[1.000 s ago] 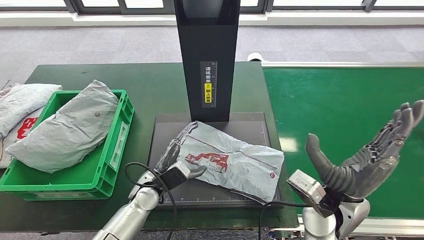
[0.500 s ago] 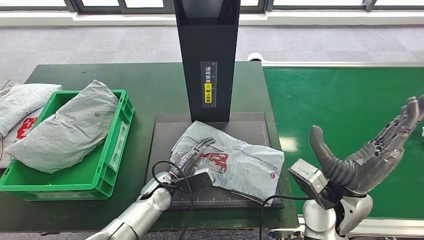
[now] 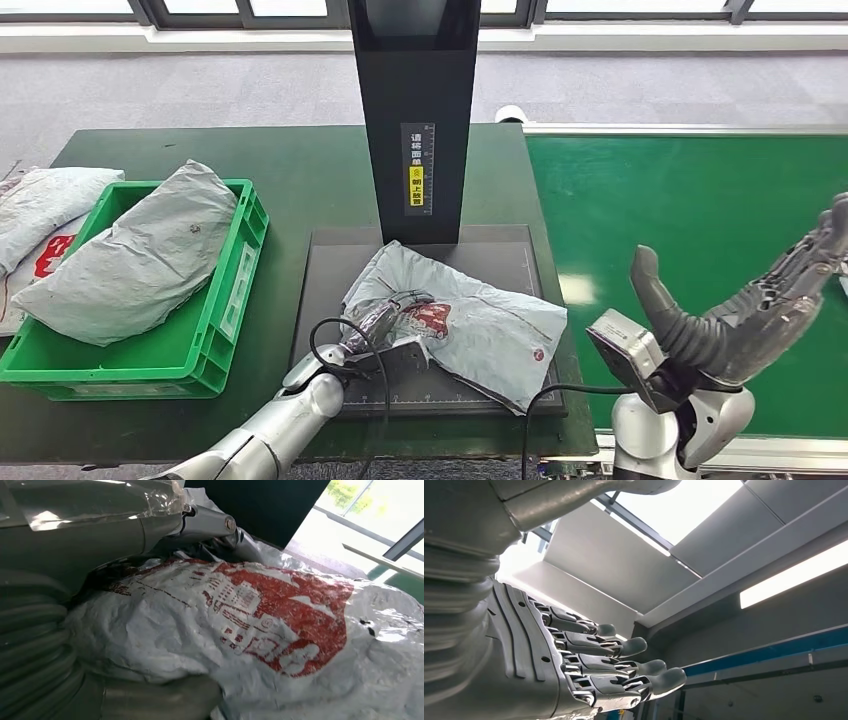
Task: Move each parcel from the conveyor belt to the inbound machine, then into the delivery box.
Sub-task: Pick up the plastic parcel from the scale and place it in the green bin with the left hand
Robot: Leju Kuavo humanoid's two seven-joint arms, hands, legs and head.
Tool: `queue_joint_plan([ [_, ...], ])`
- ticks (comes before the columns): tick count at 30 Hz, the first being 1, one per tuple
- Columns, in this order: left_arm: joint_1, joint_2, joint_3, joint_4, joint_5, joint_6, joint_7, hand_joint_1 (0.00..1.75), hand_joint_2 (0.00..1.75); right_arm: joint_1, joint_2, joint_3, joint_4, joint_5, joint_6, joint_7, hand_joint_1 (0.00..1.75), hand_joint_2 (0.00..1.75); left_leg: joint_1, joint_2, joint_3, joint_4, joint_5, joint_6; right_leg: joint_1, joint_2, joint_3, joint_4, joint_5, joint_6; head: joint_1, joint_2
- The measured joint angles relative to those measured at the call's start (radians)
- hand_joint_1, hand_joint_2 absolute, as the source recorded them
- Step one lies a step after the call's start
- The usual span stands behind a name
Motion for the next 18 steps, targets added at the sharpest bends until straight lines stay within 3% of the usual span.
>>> queue_joint_plan([
  [12, -0.027, -0.001, 0.0, 0.022, 0.0, 0.004, 0.0, 1.24, 1.75, -0.005, 0.0, -0.004, 0.0, 0.0, 0.0, 0.0, 0.0, 1.75, 0.0, 0.0, 0.0, 0.0, 0.0, 0.0, 0.0, 0.0, 0.0, 0.0, 0.0, 0.0, 0.0, 0.0],
  [16, -0.028, -0.003, 0.0, 0.025, 0.0, 0.004, 0.0, 1.7, 1.75, -0.005, 0.0, -0.004, 0.0, 0.0, 0.0, 0.0, 0.0, 1.75, 0.0, 0.0, 0.0, 0.0, 0.0, 0.0, 0.0, 0.0, 0.001, 0.0, 0.0, 0.0, 0.0, 0.0],
  [18, -0.029, -0.003, 0.0, 0.026, 0.0, 0.006, 0.001, 1.75, 1.75, -0.005, 0.0, -0.004, 0.0, 0.0, 0.0, 0.0, 0.0, 1.75, 0.0, 0.0, 0.0, 0.0, 0.0, 0.0, 0.0, 0.0, 0.001, 0.0, 0.0, 0.0, 0.0, 0.0],
])
